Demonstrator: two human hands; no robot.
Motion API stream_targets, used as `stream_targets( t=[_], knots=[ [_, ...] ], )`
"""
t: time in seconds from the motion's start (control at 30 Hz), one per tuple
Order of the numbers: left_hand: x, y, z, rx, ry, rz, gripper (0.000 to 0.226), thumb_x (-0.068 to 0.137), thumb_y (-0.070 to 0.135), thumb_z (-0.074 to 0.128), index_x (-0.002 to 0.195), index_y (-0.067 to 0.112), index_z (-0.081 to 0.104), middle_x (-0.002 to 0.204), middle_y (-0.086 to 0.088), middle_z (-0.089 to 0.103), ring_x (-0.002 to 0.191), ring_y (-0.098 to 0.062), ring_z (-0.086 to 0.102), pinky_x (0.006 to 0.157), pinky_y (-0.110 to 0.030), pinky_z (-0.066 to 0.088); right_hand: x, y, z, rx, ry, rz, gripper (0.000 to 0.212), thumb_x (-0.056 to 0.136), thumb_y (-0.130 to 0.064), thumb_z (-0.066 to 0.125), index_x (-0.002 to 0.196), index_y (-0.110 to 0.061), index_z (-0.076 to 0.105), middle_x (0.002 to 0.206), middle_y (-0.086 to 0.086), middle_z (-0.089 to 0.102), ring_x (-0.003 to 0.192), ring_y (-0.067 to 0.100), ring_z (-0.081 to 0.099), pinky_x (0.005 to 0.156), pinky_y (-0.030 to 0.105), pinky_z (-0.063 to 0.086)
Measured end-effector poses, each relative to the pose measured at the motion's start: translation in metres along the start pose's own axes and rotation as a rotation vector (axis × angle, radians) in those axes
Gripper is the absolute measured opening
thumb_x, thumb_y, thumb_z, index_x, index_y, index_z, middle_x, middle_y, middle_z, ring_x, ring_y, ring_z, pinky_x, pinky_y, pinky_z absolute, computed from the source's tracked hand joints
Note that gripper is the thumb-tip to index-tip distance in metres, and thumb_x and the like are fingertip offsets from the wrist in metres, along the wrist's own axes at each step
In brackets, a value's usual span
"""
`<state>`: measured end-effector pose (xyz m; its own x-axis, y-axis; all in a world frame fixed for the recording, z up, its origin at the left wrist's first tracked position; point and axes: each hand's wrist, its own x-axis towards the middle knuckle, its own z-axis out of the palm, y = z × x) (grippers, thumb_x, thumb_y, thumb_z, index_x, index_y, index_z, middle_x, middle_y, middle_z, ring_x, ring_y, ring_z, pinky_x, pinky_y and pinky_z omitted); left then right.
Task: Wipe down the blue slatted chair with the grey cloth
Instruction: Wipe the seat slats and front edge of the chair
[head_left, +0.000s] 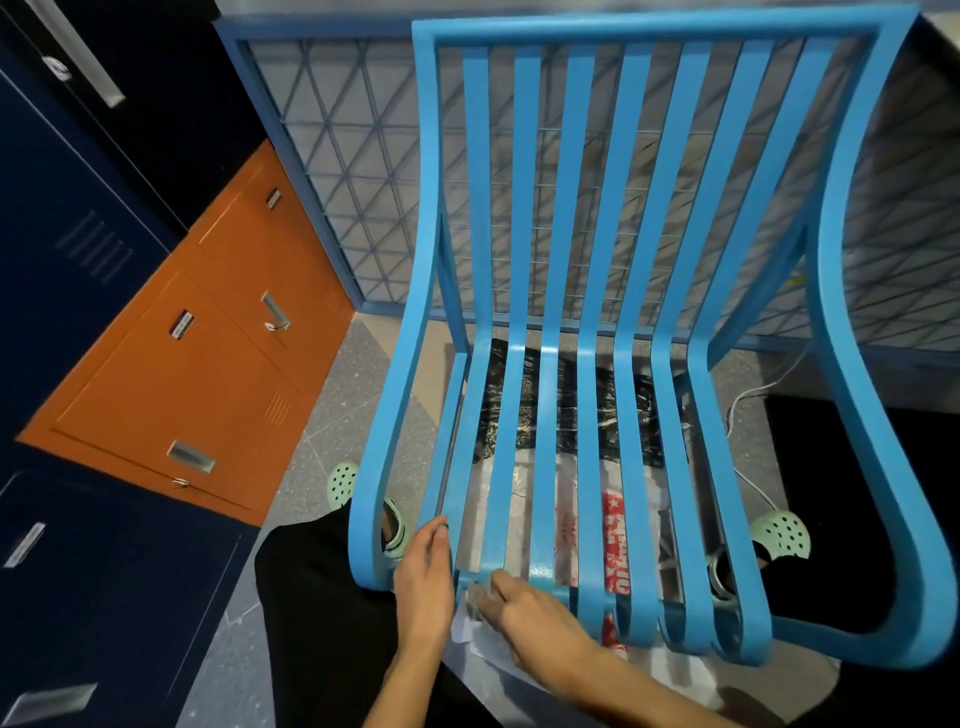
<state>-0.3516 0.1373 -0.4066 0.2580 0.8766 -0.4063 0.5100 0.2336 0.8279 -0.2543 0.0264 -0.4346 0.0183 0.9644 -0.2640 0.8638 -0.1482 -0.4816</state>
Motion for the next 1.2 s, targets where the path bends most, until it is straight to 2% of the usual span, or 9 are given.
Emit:
stream_targets(
  t=[0.1, 0.17, 0.3, 0.53, 0.67, 0.8, 0.93, 1.1, 1.2],
  knots=[
    [0.003, -0.003, 0.003, -0.005, 0.016, 0.004, 0.029, 0.102, 0.023, 0.044, 0.126, 0.020, 0.061, 0.125, 0.007, 0.059, 0.115, -0.007, 0.051, 0.095, -0.021, 0.035, -0.011, 0.006, -0.003, 0.021, 0.007, -0.061, 0.016, 0.099, -0.024, 0.049, 0.115, -0.020, 0.052, 0.096, -0.001, 0.045, 0.085, 0.018, 0.052, 0.071, 0.036, 0.045],
    [0.003, -0.004, 0.005, -0.009, 0.021, -0.012, 0.031, 0.103, 0.023, 0.043, 0.129, 0.019, 0.059, 0.125, 0.009, 0.056, 0.117, -0.007, 0.049, 0.097, -0.022, 0.035, -0.008, 0.021, -0.012, 0.042, 0.129, -0.001, 0.021, 0.100, -0.034, 0.046, 0.110, -0.020, 0.059, 0.093, -0.003, 0.051, 0.082, 0.016, 0.052, 0.074, 0.032, 0.043],
    [0.005, -0.002, 0.007, -0.033, 0.014, -0.061, 0.037, 0.103, 0.029, 0.041, 0.136, 0.020, 0.054, 0.125, 0.011, 0.051, 0.116, -0.005, 0.044, 0.102, -0.025, 0.032, 0.013, 0.047, -0.024, 0.079, 0.192, 0.184, 0.023, 0.098, -0.010, 0.050, 0.118, -0.015, 0.061, 0.092, -0.001, 0.041, 0.078, 0.019, 0.050, 0.068, 0.031, 0.046],
    [0.019, -0.008, 0.011, -0.449, 0.056, -0.242, 0.043, 0.105, 0.032, 0.033, 0.135, 0.008, 0.054, 0.134, -0.006, 0.057, 0.124, -0.017, 0.051, 0.108, -0.030, 0.036, 0.044, 0.002, -0.022, 0.097, 0.121, -0.164, 0.018, 0.101, -0.027, 0.041, 0.110, -0.019, 0.055, 0.096, 0.001, 0.049, 0.078, 0.015, 0.044, 0.069, 0.034, 0.038],
    [0.034, -0.005, 0.018, -0.525, 0.056, -0.293, 0.046, 0.104, 0.038, 0.032, 0.132, 0.009, 0.054, 0.131, -0.004, 0.058, 0.126, -0.019, 0.050, 0.112, -0.037, 0.034, 0.066, -0.012, -0.022, 0.046, -0.002, -0.180, 0.019, 0.100, -0.016, 0.040, 0.117, -0.013, 0.049, 0.102, 0.009, 0.043, 0.091, 0.030, 0.050, 0.072, 0.042, 0.041],
    [0.054, -0.001, 0.025, -0.562, 0.037, -0.313, 0.046, 0.104, 0.039, 0.034, 0.130, 0.008, 0.056, 0.129, -0.006, 0.059, 0.122, -0.022, 0.054, 0.113, -0.039, 0.035, 0.098, 0.017, -0.040, -0.035, 0.033, -0.113, 0.022, 0.098, -0.015, 0.047, 0.118, -0.016, 0.055, 0.094, 0.004, 0.038, 0.081, 0.027, 0.051, 0.061, 0.039, 0.038],
    [0.080, -0.031, 0.042, -0.581, 0.016, -0.348, 0.072, 0.085, 0.068, 0.051, 0.126, 0.009, 0.059, 0.135, -0.013, 0.058, 0.128, -0.027, 0.052, 0.115, -0.049, 0.032, 0.134, 0.045, -0.060, 0.026, 0.067, 0.068, 0.011, 0.093, -0.010, 0.052, 0.101, -0.014, 0.059, 0.089, 0.004, 0.037, 0.075, 0.028, 0.049, 0.064, 0.047, 0.048],
    [0.092, 0.005, 0.034, -0.527, 0.003, -0.349, 0.052, 0.104, 0.040, 0.030, 0.132, 0.002, 0.053, 0.137, -0.019, 0.054, 0.131, -0.029, 0.048, 0.116, -0.043, 0.031, 0.131, 0.029, -0.055, 0.102, 0.087, 0.063, 0.016, 0.097, -0.010, 0.048, 0.110, -0.012, 0.056, 0.095, 0.009, 0.041, 0.081, 0.028, 0.047, 0.065, 0.039, 0.037],
    [0.107, 0.010, 0.033, -0.542, -0.023, -0.370, 0.054, 0.105, 0.041, 0.025, 0.135, 0.004, 0.051, 0.135, -0.013, 0.056, 0.129, -0.027, 0.049, 0.114, -0.039, 0.033, 0.101, 0.009, -0.027, 0.123, 0.042, -0.057, 0.031, 0.094, -0.005, 0.049, 0.125, -0.008, 0.054, 0.111, 0.014, 0.049, 0.098, 0.032, 0.050, 0.075, 0.039, 0.040]
  ],
)
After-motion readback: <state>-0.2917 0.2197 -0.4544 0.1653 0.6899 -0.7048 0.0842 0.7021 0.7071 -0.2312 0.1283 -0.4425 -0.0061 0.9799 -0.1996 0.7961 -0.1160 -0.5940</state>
